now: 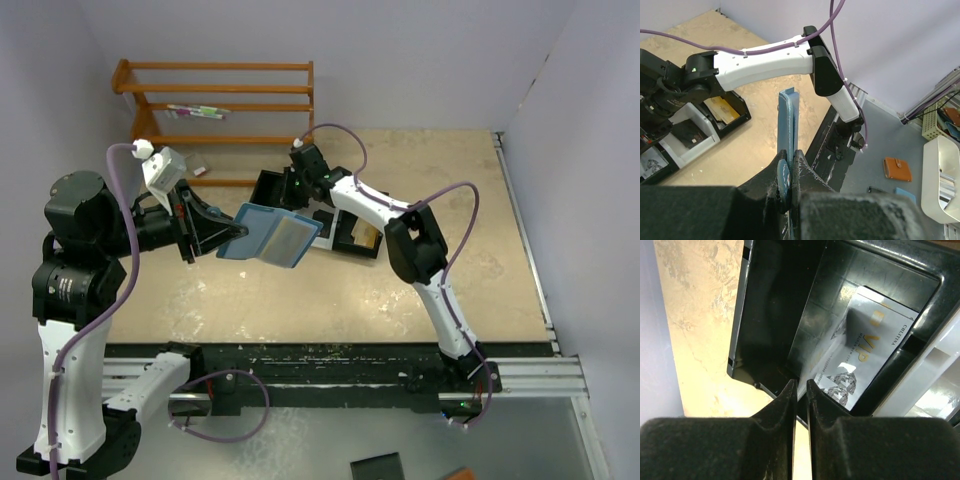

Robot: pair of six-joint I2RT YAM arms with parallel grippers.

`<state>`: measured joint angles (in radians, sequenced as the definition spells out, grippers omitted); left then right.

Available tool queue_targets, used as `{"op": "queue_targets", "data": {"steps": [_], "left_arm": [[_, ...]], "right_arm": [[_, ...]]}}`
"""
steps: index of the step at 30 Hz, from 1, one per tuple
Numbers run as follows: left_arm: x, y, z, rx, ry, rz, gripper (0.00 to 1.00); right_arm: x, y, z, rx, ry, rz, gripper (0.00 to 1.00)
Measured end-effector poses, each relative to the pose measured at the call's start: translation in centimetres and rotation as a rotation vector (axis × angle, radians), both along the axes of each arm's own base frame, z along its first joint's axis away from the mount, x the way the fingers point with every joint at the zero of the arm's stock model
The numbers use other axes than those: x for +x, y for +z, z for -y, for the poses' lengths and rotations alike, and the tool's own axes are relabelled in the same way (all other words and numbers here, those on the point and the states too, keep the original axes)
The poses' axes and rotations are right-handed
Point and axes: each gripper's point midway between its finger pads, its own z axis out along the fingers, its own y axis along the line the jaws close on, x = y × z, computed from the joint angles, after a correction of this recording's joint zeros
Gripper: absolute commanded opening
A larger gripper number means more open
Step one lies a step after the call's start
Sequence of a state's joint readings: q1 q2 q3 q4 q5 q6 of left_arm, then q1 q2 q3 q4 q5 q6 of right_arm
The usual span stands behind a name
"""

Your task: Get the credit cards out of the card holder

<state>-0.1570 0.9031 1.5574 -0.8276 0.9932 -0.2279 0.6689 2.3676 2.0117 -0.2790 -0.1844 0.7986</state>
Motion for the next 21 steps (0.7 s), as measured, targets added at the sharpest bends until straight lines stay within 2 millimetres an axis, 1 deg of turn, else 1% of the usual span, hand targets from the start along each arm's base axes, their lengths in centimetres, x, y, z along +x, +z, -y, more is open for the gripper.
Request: {"op": "queue_targets", "data": {"steps": [4, 7, 9, 13, 14, 16, 18, 20, 21], "left_arm": [[0.0, 0.0, 0.0, 0.000, 0.000, 0.001, 0.00], [0.0, 0.1, 0.0, 0.000, 0.000, 0.002, 0.00], [0.0, 0.1, 0.0, -0.001, 0.001, 0.003, 0.00], [0.0, 0.1, 0.0, -0.001, 0.000, 0.003, 0.00], [0.0, 0.1, 0.0, -0.001, 0.001, 0.003, 0.00], [0.0, 0.1, 0.0, -0.003, 0.001, -0.001, 0.00], [0.0, 0.2, 0.0, -0.008, 0.002, -0.007, 0.00], [0.1, 0.3, 0.1, -0.013, 0.002, -0.008, 0.00], [0.1, 0.4, 0.1, -0.015, 0.001, -0.005, 0.00]], "right_arm": [[0.1, 0.4, 0.1, -0.010, -0.008, 0.016, 0.27], [0.2, 0.9, 0.5, -0.020, -0.022, 0.027, 0.29], [0.2, 1.3, 0.9, -0.031, -0.036, 0.038, 0.31], [-0.3, 2.5, 2.0, -0.041, -0.057, 0.057, 0.43], [-0.7, 3.2, 2.3, -0.036, -0.055, 0.065, 0.46], [-1.3, 5.1, 2.8, -0.016, -0.049, 0.095, 0.53], [-2.4, 7.8, 3.4, 0.023, -0.036, 0.145, 0.59], [-4.1, 11.1, 4.1, 0.088, -0.007, 0.202, 0.66], [-5.4, 13.0, 4.6, 0.134, 0.013, 0.239, 0.69]]}}
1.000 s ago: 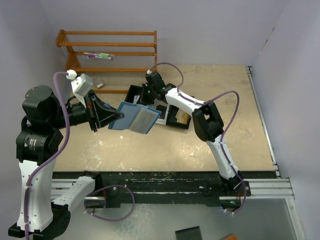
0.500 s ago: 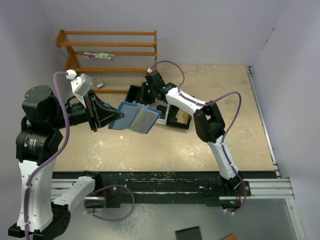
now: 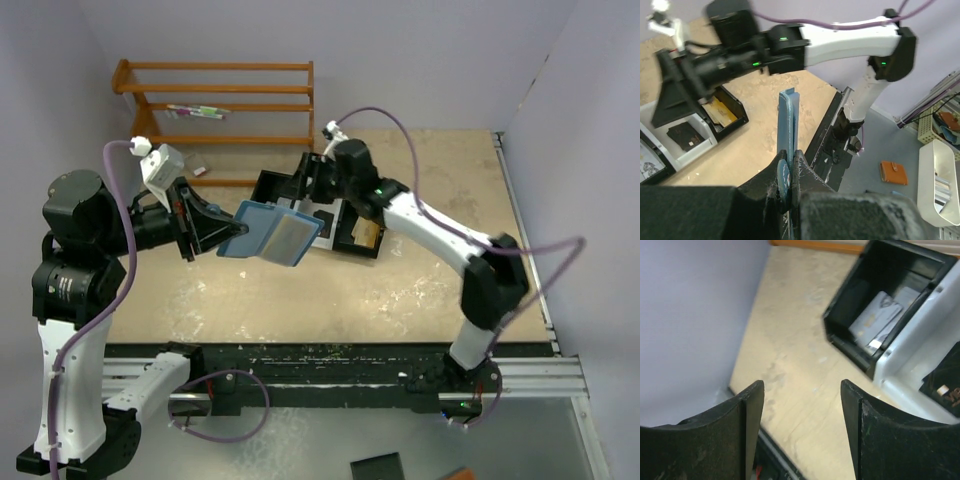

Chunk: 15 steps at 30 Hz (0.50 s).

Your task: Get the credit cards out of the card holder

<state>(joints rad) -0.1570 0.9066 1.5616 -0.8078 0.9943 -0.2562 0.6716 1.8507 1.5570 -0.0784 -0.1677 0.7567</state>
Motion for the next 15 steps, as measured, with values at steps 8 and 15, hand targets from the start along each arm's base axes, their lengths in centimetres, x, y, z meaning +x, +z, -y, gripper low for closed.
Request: {"op": "queue_targets", "data": {"steps": [8, 15], "left_arm": [[0.0, 0.6, 0.4, -0.032, -0.027, -0.028, 0.00], [0.2, 0.6, 1.2, -0.075, -0.095, -0.106, 0.00]], "right_arm": [[-12.9, 9.4, 5.8, 0.281, 0.228, 0.315, 0.71], [-20.9, 9.2, 8.4, 0.440, 0.420, 0.436, 0.70]]}}
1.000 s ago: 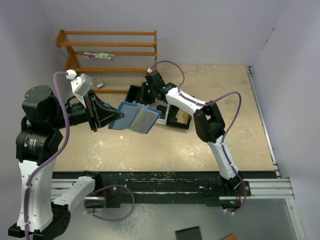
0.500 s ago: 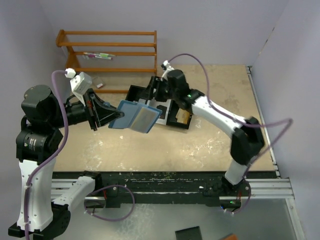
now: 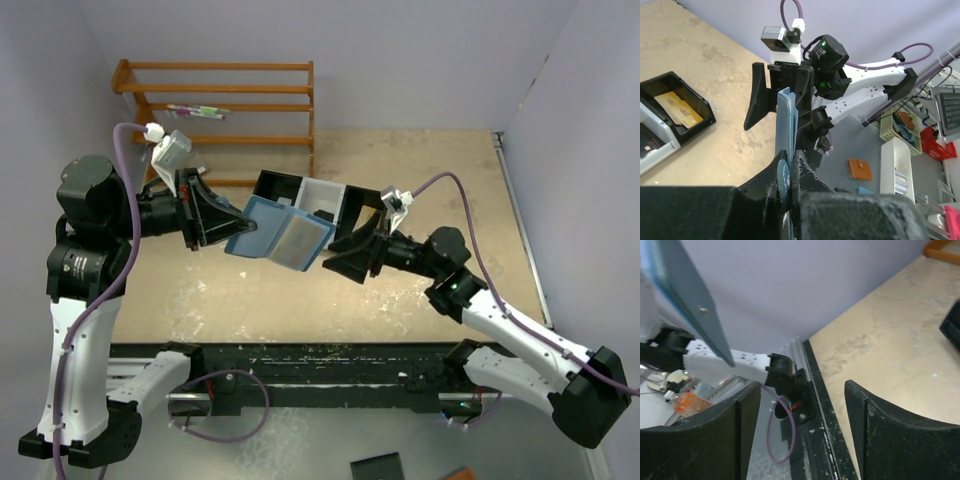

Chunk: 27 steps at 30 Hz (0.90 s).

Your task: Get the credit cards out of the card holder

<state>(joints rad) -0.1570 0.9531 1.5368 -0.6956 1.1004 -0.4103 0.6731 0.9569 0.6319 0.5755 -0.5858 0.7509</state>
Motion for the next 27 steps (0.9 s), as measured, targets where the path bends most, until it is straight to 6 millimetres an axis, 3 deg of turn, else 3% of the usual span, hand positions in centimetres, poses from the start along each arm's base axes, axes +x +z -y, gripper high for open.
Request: {"op": "queue_targets", "data": {"steps": [5, 12, 20, 27], "left_arm": [[0.1, -0.4, 0.5, -0.024, -0.052, -0.067, 0.00], [0.4, -0.5, 0.8, -0.043, -0.090, -0.117, 0.00], [0.3, -0.2, 0.8, -0.048, -0.102, -0.107, 0.00], [0.3, -0.1, 0.9, -0.049, -0.102, -0.102, 0.00]], "right_arm": [[-1.9, 2.7, -0.3, 0.107, 0.086, 0.061, 0.67], [-4.2, 6.5, -1.9, 0.199, 0.193, 0.134, 0.35], [-5.0, 7.8, -1.6, 0.237, 0.212, 0.156, 0.09], [-5.4, 8.3, -1.3, 0.250, 0.211, 0.167, 0.07]]}}
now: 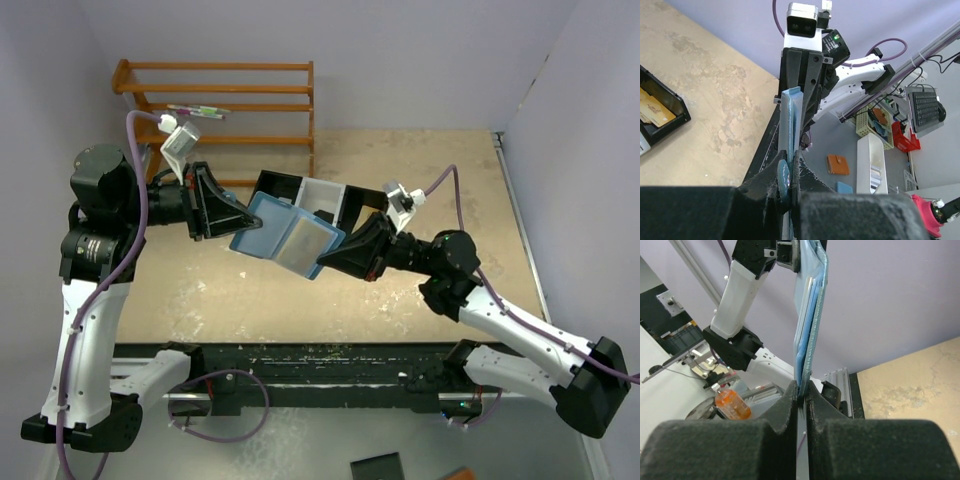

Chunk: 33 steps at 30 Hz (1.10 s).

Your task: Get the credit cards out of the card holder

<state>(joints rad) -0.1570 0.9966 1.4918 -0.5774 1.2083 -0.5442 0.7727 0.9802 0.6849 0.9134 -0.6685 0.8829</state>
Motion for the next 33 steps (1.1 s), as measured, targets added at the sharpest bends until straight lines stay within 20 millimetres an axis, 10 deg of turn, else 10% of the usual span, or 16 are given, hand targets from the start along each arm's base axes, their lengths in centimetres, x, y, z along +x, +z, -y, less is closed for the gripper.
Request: {"op": "queue_targets", "data": {"steps": [13, 33], "left_arm": [[0.2, -0.2, 0.1, -0.006, -0.004, -0.016, 0.00], [0.0, -0.4, 0.3, -0.032, -0.053, -0.065, 0.00]], "right_arm": [[1.8, -0.1, -0.6, -0.052, -0.088, -0.060, 0.22], [-0.6, 2.1, -2.7, -0.029, -0.003, -0.035, 0.26]]}}
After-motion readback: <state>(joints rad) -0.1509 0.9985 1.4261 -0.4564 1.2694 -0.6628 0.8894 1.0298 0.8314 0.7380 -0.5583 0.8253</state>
